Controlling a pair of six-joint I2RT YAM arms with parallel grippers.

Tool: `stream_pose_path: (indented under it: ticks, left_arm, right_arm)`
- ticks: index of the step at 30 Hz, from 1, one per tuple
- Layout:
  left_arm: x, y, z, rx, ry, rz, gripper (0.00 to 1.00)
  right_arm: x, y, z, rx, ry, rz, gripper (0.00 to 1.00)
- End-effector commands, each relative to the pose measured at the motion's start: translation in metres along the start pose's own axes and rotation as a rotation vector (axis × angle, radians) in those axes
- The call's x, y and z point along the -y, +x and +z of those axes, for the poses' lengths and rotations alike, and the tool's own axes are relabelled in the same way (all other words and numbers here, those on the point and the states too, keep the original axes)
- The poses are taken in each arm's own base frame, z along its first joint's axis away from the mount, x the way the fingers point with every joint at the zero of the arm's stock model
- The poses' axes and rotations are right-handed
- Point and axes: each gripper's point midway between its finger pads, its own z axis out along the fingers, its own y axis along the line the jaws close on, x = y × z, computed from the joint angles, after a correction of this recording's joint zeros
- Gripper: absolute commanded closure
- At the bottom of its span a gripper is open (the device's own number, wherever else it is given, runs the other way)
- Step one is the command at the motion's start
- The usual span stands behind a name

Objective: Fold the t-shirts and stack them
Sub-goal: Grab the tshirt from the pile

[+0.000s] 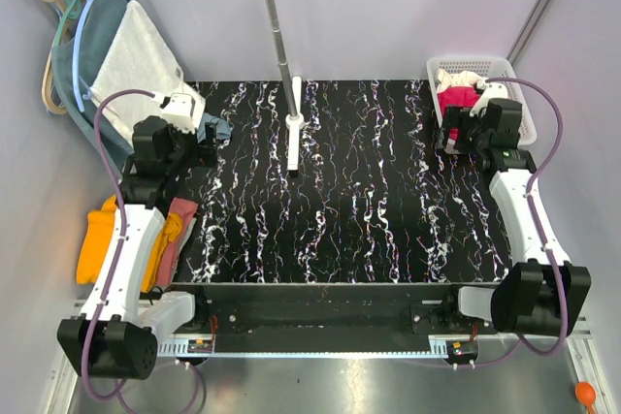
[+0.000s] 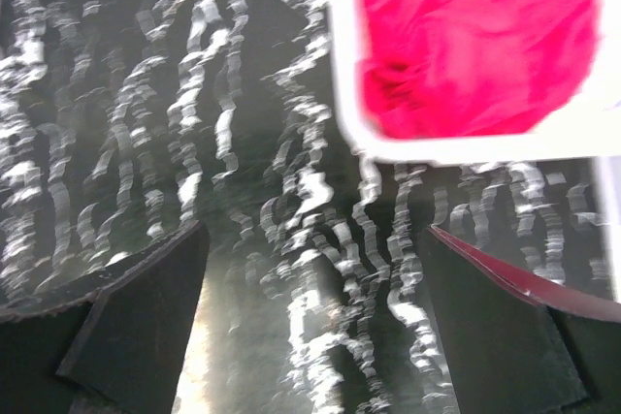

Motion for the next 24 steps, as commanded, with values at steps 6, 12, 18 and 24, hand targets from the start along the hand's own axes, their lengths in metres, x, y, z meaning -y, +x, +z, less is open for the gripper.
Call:
stream_pose_path:
  ticks: [6, 12, 18, 24]
  left_arm:
    - [-0.003, -0.016, 0.020, -0.047, -0.026, 0.104, 0.01]
    - [-0.006, -0.014, 0.041, -0.054, -0.024, 0.153, 0.01]
    - [-0.004, -0.006, 0.068, -0.058, -0.003, 0.179, 0.01]
    - [-0.005, 0.007, 0.095, -0.071, -0.001, 0.191, 0.01]
  right_arm:
    - [0.069, -0.066, 0.033, 0.082, 0.315, -0.153, 0.00]
    - [0.082, -0.087, 0.075, 0.082, 0.269, -0.148, 0.04]
    - [0.095, -0.095, 0.121, 0.047, 0.221, -0.092, 0.09]
    - [0.099, -0.082, 0.177, -0.010, 0.172, -0.068, 0.19]
